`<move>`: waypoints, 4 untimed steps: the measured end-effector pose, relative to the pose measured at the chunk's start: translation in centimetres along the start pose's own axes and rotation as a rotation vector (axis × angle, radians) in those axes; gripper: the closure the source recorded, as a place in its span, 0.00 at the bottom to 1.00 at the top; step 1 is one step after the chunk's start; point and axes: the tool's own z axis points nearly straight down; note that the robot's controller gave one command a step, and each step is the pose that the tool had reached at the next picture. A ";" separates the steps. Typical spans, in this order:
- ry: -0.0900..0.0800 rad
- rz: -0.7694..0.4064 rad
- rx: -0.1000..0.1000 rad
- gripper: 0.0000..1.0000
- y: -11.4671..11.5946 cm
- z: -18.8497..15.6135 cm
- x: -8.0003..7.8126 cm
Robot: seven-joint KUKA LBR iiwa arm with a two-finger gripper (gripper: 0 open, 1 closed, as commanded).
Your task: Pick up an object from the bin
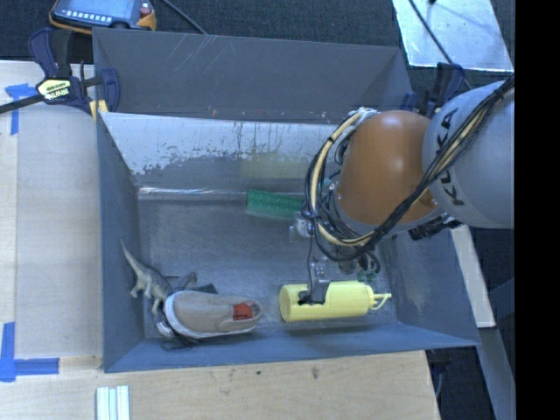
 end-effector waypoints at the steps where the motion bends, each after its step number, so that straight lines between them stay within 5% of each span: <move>1: -0.008 0.001 0.000 0.00 0.0 -0.4 -0.2; 2: -0.012 -0.184 -0.001 0.00 -1.3 0.9 0.9; 3: -0.008 -0.353 0.001 0.00 -5.5 -0.6 1.7; 4: -0.016 -0.222 0.003 0.00 -5.6 3.1 2.3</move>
Offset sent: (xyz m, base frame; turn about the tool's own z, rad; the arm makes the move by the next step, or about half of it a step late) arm -0.0282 -0.0391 -0.0310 -0.4280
